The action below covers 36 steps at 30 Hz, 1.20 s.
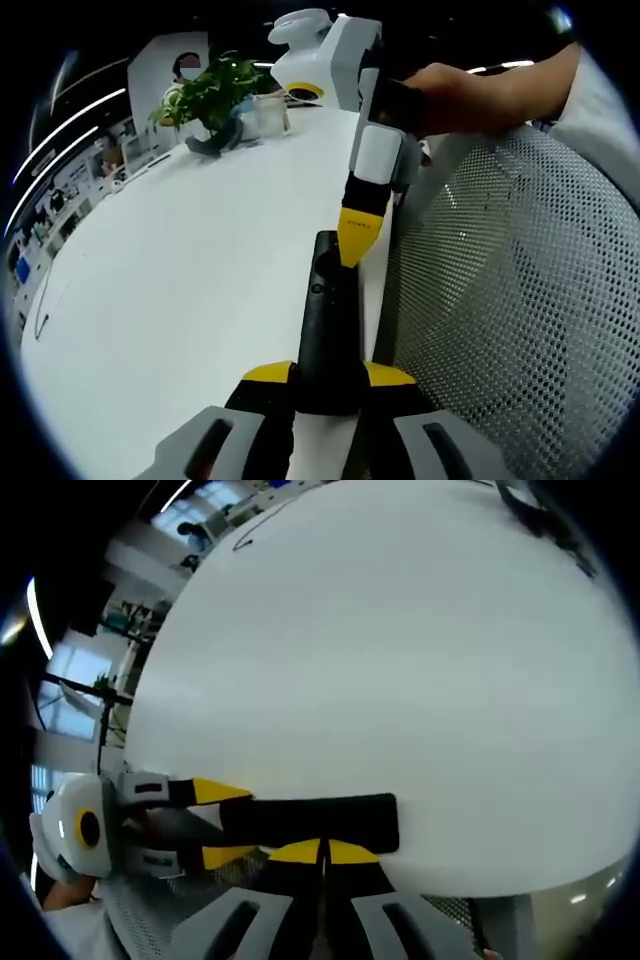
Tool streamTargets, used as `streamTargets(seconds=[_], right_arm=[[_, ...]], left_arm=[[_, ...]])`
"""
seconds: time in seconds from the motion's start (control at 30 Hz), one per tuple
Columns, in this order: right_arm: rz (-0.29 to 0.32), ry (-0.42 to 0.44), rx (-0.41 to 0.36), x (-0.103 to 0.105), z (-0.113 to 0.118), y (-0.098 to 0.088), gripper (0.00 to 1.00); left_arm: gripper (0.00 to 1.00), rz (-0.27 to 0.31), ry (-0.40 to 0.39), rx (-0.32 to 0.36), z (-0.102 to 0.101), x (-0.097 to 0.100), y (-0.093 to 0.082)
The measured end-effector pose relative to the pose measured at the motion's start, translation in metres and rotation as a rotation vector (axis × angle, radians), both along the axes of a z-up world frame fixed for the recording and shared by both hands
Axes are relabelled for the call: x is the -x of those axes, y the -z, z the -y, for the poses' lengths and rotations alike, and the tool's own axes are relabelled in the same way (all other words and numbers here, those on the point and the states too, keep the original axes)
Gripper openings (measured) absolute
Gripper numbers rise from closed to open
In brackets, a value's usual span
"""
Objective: Press the specified remote control buttons in sequence, fully releasing each button before pressing the next.
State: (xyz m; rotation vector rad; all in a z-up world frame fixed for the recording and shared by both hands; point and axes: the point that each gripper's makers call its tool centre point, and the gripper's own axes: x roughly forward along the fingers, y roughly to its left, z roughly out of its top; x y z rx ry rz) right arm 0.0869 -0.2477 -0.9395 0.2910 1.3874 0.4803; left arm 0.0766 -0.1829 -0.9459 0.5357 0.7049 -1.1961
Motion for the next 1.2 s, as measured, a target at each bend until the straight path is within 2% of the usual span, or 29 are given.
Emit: streamTargets(seconds=[0.13,0.3,0.43,0.57,0.7,0.87,1.07,1.2], right_arm=[[-0.007,0.010,-0.006,0.0004,-0.0007,-0.0005,0.00],[0.036,0.007,0.001,-0.0049,-0.0004,-0.0037,0.00],[0.038,0.007,-0.009,-0.0051,-0.0024,-0.0043,0.00],[0.034,-0.007,0.010,-0.0036,-0.0024,-0.0019,0.00],[0.063,-0.039,0.026,-0.0036,-0.0030,-0.0012,0.00],[0.067,-0.031,0.033,-0.0044,-0.0021,-0.0006,0.00],[0.118,-0.120,0.117,-0.0046,-0.0038,0.0002,0.00],[0.131,-0.181,0.166,-0.0046,-0.0051,0.0005,0.00]], left_arm=[[0.24,0.003,0.003,-0.001,0.0002,0.0005,-0.0002],[0.24,0.002,0.005,0.000,0.0002,0.0009,-0.0004],[0.24,-0.005,0.014,0.003,0.0014,0.0037,-0.0006],[0.24,0.001,0.029,-0.001,0.0026,0.0058,-0.0006],[0.24,-0.010,0.012,0.013,0.0019,0.0054,-0.0007],[0.24,-0.003,0.008,0.019,0.0025,0.0051,-0.0004],[0.25,-0.004,-0.004,0.022,0.0029,0.0042,-0.0003],[0.25,-0.012,-0.027,0.023,0.0033,0.0036,-0.0003]])
